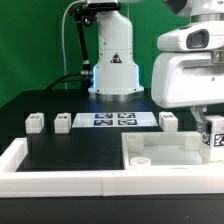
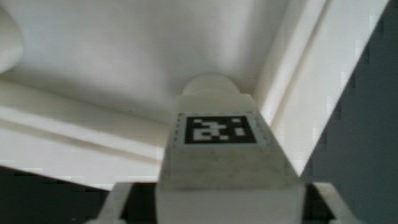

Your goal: Assemble square table

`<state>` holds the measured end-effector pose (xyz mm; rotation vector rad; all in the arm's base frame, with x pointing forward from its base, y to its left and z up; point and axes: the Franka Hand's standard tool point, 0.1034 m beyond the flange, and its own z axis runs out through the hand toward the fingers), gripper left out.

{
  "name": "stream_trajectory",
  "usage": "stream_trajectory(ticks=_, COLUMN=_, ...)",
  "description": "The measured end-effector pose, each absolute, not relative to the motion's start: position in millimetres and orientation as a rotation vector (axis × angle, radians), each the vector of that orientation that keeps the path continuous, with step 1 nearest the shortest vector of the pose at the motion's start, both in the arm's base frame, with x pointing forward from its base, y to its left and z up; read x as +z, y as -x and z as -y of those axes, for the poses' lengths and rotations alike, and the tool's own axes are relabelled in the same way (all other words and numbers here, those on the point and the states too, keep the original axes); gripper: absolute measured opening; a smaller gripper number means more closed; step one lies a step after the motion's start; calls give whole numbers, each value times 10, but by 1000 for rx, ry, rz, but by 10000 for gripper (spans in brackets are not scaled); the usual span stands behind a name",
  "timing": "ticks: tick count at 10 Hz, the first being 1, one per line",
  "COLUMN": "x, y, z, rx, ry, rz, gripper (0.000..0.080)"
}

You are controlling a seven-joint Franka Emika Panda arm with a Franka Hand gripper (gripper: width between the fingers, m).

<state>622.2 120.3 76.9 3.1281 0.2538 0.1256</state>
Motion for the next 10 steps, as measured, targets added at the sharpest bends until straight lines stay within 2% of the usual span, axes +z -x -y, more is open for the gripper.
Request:
stream_trajectory(ticks=6, x=759, y=-6208, z=-1210, rx=119, ry=-3073, rz=726, gripper=291)
stream_trajectory(ticks=10, x=754, y=-6205, z=-1200, rx=114, ry=-2926, rz=1208, gripper=291)
